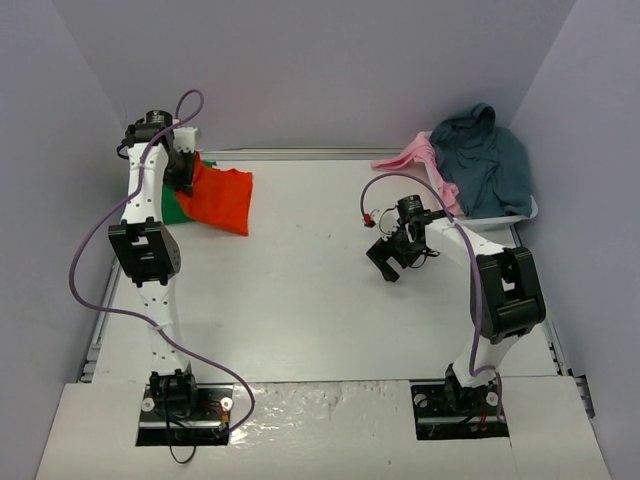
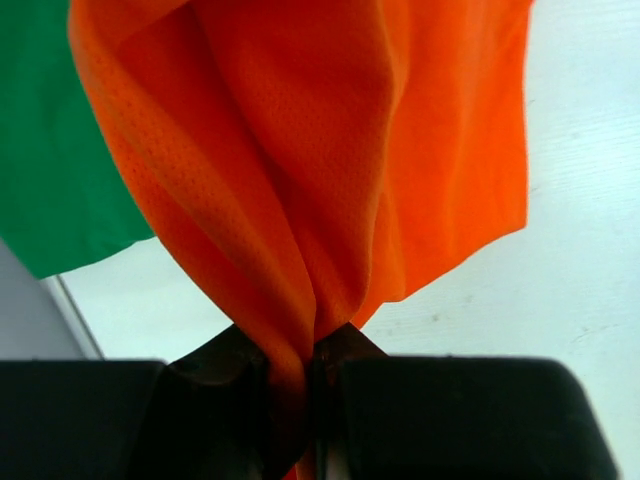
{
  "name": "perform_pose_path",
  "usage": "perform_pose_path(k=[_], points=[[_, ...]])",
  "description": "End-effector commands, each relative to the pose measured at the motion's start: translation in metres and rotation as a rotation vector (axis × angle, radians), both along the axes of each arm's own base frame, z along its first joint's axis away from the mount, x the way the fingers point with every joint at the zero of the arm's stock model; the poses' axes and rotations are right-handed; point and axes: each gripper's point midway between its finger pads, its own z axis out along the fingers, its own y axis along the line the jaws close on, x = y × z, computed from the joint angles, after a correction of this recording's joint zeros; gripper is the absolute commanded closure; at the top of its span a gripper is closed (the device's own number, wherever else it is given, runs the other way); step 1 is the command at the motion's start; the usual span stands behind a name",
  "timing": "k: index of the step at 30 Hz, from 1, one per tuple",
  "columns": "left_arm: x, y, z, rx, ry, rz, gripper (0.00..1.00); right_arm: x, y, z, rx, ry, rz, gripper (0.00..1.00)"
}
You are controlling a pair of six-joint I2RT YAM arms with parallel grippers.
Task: Fold and stack the t-shirts
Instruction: Put the neatly folded tshirt into the corner of the board with the left arm
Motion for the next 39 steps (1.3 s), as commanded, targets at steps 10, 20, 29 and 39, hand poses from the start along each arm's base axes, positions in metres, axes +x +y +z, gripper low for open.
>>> perform_pose_path(k=[10,20,29,39], points=[[-0.007,0.021,0.02,0.107,-0.022,0.0,0.98,-0.008,-0.006,-0.006,-0.021,0.035,-0.004,0.0],[-0.001,-0.033,0.062,0.061,-0.141,-0.116,0.98,-0.01,-0.009,-0.013,-0.041,0.056,-0.005,0.0],[0.012,-0.041,0.062,0.196,-0.177,-0.125,0.98,-0.012,-0.012,-0.018,-0.057,0.068,-0.004,0.0],[0.025,0.001,0.083,0.285,-0.257,-0.004,0.98,-0.015,-0.015,-0.028,-0.08,0.101,-0.008,0.0]])
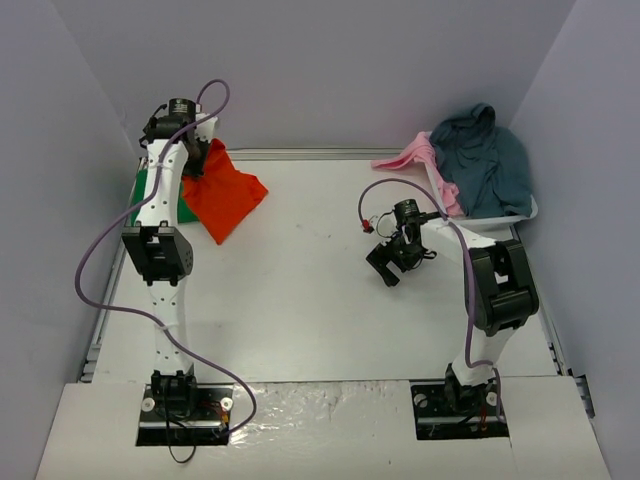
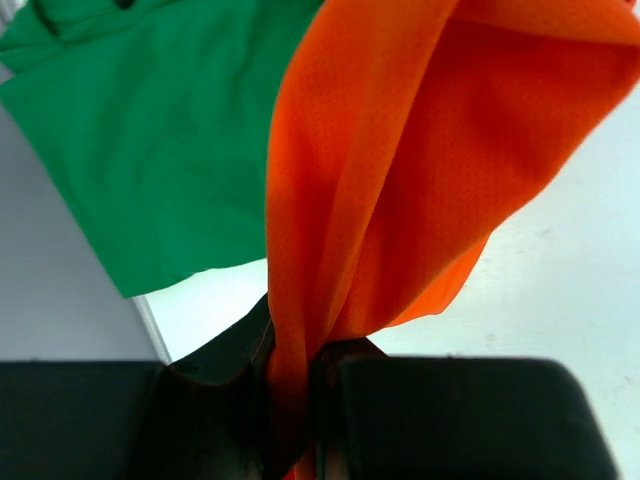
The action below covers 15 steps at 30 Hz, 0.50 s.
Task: Fold and stack the t-shirts
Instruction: Put the neatly folded tshirt into the corner of the board with the left arm
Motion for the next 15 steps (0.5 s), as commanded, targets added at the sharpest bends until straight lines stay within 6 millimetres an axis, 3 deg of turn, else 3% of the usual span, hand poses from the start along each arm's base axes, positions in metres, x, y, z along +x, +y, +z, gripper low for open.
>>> perform_pose_path(k=[1,3,6,11,15], points=[[0.004,0.025,0.053,0.071,-0.151,0.07,0.98,-0.01,-0.007,-0.006,-0.029,0.047,-0.005,0.0],[0.006,0.044,0.058,0.071,-0.174,0.113,0.98,-0.011,-0.007,-0.007,-0.027,0.052,-0.004,0.0],[0.008,0.05,0.06,0.067,-0.185,0.124,0.98,-0.012,-0.007,-0.009,-0.033,0.059,-0.001,0.0],[0.011,0.047,0.067,0.043,-0.213,0.124,0.98,-0.013,-0.009,-0.012,-0.043,0.066,0.001,0.0],[0.01,0.03,0.069,-0.045,-0.214,0.112,0.98,-0.014,-0.009,-0.014,-0.053,0.071,0.004,0.0]])
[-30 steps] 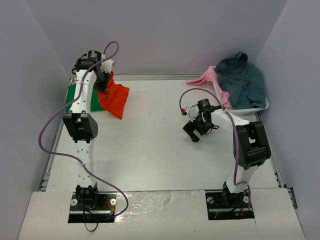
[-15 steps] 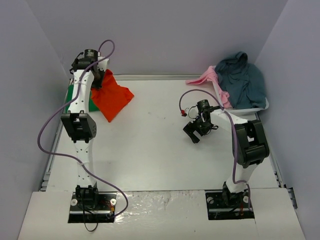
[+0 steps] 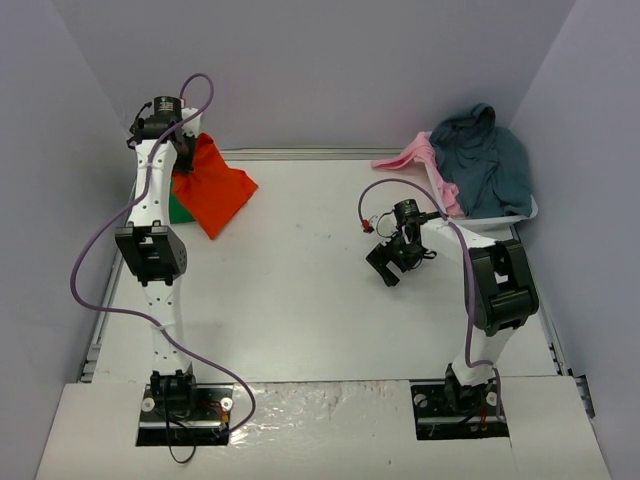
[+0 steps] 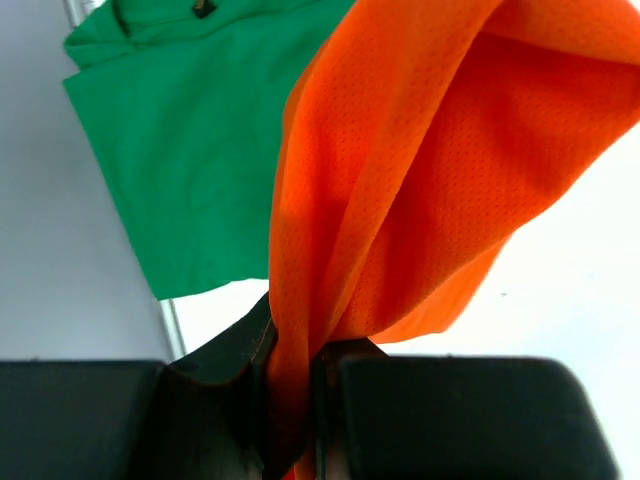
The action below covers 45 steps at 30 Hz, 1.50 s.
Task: Fold and stack the t-shirts
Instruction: Put the neatly folded tshirt into the corner of the board with the left arm
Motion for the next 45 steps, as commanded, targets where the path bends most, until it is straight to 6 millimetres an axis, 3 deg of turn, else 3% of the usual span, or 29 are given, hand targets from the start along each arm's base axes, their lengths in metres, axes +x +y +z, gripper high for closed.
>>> perform_pose_path(k=[1,7,13,17,25,33,45], points=[[-0.005,-0.019,0.062,-0.098,-0.147,-0.006,0.98,-0.014,-0.009,-0.014,-0.055,0.072,0.005,0.0],[0.0,-0.046,0.073,-0.296,-0.187,0.008,0.97,-0.016,-0.01,-0.018,-0.075,0.078,0.014,0.0],[0.011,-0.055,0.096,-0.399,-0.29,0.03,0.97,-0.016,-0.008,-0.014,-0.062,0.071,0.016,0.0],[0.015,-0.054,0.105,-0.419,-0.32,0.055,0.98,-0.016,-0.01,-0.016,-0.072,0.074,0.016,0.0],[0.017,-0.025,0.109,-0.384,-0.35,0.13,0.98,-0.017,-0.011,-0.018,-0.08,0.08,0.014,0.0],[0.009,0.006,0.103,-0.369,-0.33,0.176,0.98,-0.017,-0.013,-0.021,-0.092,0.085,0.009,0.0],[0.002,0.028,0.042,-0.293,-0.171,0.138,0.98,-0.019,-0.015,-0.024,-0.106,0.096,0.007,0.0]])
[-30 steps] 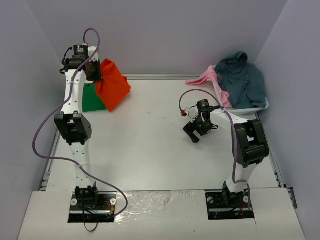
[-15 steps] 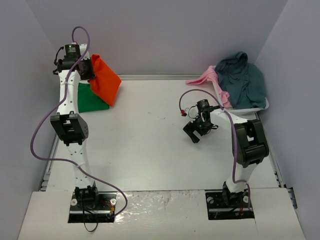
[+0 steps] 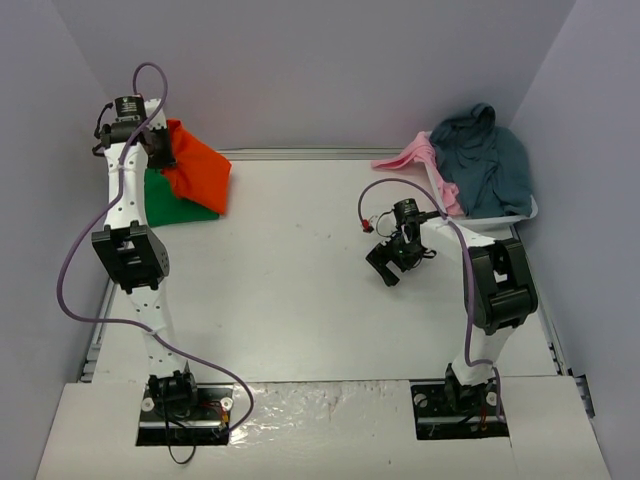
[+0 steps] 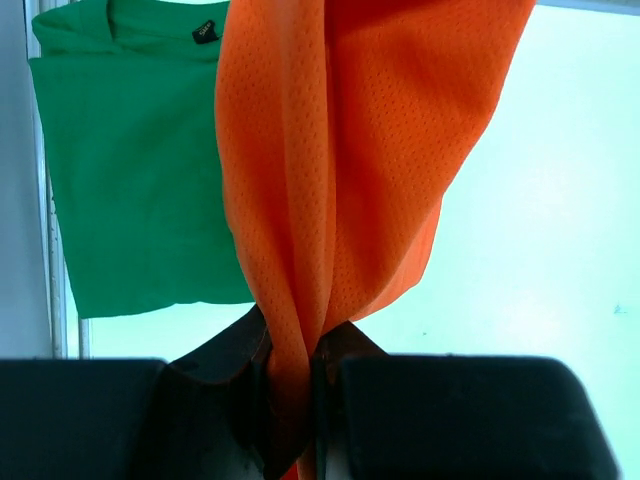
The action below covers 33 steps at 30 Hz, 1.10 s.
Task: Fold and stack the t-shirts
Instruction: Put the neatly folded tshirt into the corner of the board with the left arm
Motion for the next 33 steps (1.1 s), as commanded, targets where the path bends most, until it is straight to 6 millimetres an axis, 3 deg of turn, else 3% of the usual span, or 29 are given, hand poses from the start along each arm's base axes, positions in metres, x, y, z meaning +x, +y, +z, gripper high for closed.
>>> perform_pose_path(k=[1,9,15,27,31,33], points=[[-0.006,0.008,0.019,0.057,-0.035,-0.033,0.98,-0.02,-0.017,-0.024,-0.108,0.094,0.005,0.0],[-0.005,0.045,-0.012,0.253,0.012,-0.041,0.98,-0.023,-0.019,-0.03,-0.122,0.115,0.003,0.0],[-0.003,0.057,-0.025,0.294,0.04,-0.034,0.98,-0.025,-0.021,-0.035,-0.132,0.135,0.003,0.0],[-0.004,0.057,-0.044,0.291,0.083,-0.029,0.98,-0.03,-0.025,-0.043,-0.159,0.164,0.003,0.0],[-0.002,0.04,-0.038,0.271,0.078,-0.052,0.98,-0.03,-0.023,-0.043,-0.158,0.167,0.013,0.0],[0.0,0.019,-0.033,0.246,0.071,-0.089,0.98,-0.031,-0.023,-0.044,-0.161,0.17,0.017,0.0]])
